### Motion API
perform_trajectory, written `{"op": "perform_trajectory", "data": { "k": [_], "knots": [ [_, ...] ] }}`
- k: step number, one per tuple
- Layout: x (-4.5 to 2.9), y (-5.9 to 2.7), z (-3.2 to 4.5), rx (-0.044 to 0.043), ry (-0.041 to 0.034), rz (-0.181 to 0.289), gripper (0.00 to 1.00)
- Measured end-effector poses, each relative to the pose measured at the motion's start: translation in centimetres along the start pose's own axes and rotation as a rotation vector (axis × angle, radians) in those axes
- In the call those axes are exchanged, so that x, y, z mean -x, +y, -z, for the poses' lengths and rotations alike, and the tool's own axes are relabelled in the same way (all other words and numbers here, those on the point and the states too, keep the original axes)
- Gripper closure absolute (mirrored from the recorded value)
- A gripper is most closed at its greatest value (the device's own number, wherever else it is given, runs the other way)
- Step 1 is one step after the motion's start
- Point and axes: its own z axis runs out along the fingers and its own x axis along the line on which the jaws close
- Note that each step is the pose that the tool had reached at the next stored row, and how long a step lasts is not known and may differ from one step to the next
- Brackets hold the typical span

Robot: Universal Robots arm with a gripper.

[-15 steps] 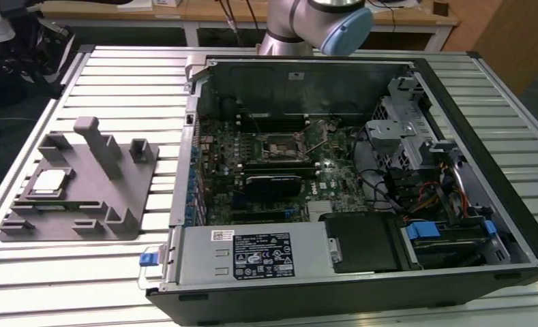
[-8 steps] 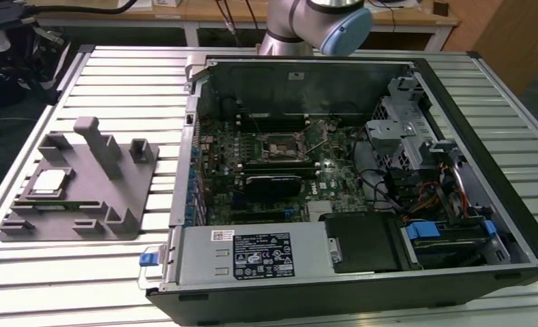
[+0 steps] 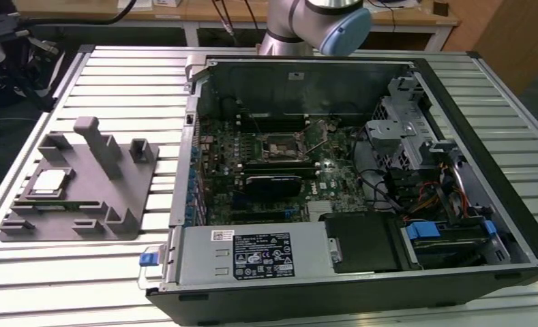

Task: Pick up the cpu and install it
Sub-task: 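Reach for the cpu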

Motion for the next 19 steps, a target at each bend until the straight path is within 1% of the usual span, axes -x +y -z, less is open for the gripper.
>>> {"op": "perform_trajectory", "data": {
  "k": [8, 19],
  "knots": [
    [-1.09, -0.32, -1.11, 0.0000, 0.0000, 0.001, 0.89],
    [-1.89, -0.91, -2.70, 0.0001, 0.0000, 0.001, 0.89]
  ]
}}
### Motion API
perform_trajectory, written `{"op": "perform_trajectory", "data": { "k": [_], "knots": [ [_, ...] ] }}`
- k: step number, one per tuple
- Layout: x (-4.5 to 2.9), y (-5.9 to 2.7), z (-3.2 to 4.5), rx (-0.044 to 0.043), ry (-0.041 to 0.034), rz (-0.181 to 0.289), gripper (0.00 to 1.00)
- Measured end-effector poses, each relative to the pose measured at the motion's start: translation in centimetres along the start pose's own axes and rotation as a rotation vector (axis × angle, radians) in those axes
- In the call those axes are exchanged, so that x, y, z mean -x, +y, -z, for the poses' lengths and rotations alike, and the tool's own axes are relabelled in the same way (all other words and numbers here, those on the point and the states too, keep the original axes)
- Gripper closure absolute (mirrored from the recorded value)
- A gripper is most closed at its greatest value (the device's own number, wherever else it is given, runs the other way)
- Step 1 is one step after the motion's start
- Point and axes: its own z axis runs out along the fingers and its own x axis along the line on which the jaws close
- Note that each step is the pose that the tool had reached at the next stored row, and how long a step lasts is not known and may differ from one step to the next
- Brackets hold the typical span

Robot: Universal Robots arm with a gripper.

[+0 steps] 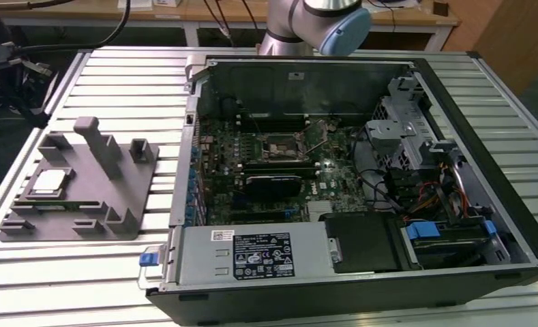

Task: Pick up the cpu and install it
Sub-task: 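Reach for the cpu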

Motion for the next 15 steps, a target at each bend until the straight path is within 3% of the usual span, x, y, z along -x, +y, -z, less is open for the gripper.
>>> {"op": "perform_trajectory", "data": {
  "k": [11, 15],
  "knots": [
    [-0.83, -0.34, -1.54, 0.0000, 0.0000, 0.000, 0.89],
    [-0.92, -0.35, -1.65, -0.0001, 0.0001, 0.001, 0.89]
  ]
}}
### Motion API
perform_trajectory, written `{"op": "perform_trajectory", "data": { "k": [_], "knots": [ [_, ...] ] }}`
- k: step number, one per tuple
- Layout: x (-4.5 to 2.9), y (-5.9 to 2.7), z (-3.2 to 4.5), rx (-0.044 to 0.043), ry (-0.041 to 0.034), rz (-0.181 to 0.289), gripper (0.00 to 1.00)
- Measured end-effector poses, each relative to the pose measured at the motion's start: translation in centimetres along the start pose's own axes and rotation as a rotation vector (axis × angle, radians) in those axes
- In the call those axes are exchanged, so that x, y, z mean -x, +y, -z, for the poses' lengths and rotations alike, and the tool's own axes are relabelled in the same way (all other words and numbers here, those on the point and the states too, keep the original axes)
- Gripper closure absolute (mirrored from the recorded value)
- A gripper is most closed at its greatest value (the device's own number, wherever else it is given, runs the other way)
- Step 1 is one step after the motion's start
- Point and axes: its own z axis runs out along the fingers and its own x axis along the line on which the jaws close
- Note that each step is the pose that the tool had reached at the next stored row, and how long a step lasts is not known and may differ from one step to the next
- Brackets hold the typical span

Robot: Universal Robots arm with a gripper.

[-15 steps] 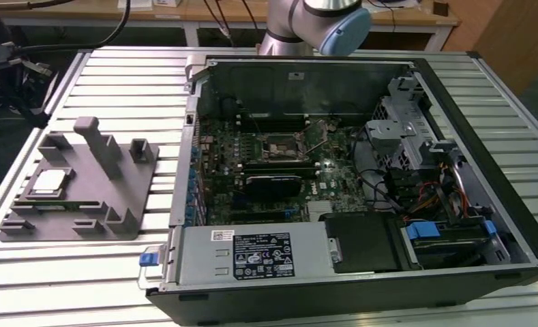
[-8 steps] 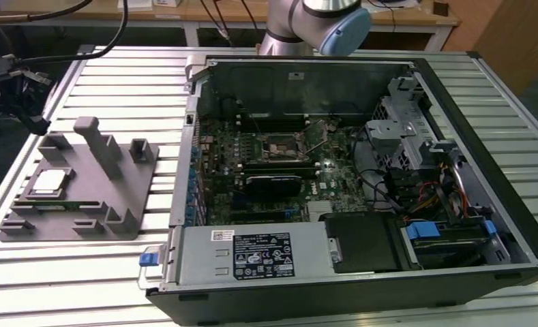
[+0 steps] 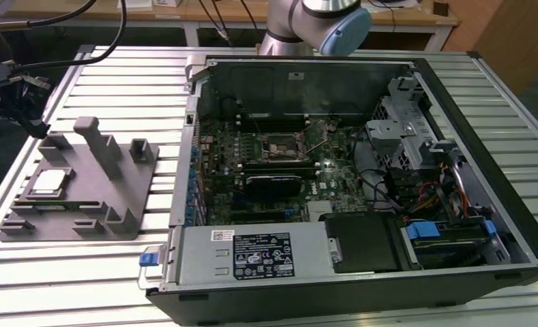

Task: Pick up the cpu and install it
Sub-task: 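Pick up the cpu and move it towards the insertion slot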

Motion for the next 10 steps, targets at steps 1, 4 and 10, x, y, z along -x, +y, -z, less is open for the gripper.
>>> {"op": "perform_trajectory", "data": {
  "k": [1, 4, 10],
  "knots": [
    [-0.01, 0.00, -0.02, 0.0000, 0.0000, 0.000, 0.89],
    [0.00, 0.00, -0.03, 0.0000, 0.0000, 0.000, 0.89],
    [-0.24, -0.02, -0.09, 0.0000, -0.0001, 0.000, 0.89]
  ]
}}
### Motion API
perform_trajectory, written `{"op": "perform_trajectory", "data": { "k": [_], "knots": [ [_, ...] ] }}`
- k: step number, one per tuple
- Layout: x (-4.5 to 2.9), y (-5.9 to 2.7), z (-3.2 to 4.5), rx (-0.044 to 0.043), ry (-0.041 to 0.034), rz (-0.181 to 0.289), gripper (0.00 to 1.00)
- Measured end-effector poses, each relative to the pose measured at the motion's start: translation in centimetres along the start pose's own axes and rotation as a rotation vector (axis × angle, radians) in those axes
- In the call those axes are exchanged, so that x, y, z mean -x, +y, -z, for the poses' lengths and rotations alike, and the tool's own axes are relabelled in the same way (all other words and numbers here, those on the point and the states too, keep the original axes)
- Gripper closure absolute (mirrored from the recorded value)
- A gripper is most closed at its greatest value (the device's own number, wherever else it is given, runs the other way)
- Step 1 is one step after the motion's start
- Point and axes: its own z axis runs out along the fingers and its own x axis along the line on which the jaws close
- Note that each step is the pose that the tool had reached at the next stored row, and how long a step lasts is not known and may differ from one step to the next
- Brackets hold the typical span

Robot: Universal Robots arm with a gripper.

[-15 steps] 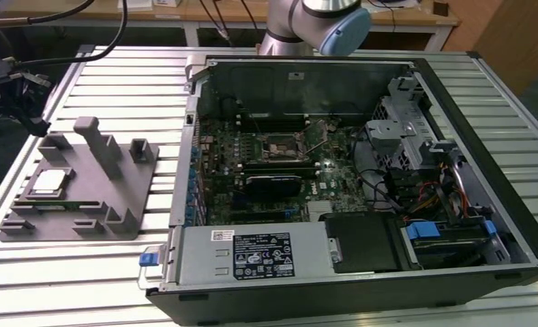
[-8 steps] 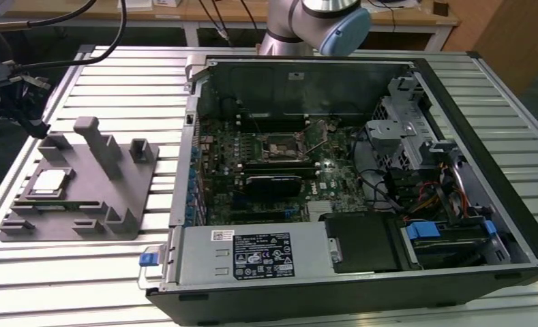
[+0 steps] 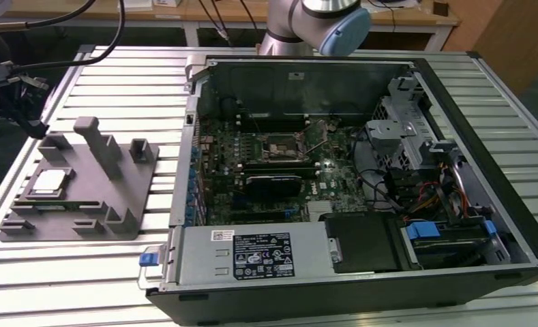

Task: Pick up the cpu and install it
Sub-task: 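Pick up the cpu and move it towards the insertion slot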

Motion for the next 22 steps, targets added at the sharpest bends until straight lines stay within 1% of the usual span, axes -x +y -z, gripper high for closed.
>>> {"op": "perform_trajectory", "data": {
  "k": [6, 22],
  "knots": [
    [-0.52, -0.05, -0.10, 0.0000, -0.0001, 0.000, 0.89],
    [-2.58, -0.22, -0.57, 0.0000, -0.0005, 0.000, 0.89]
  ]
}}
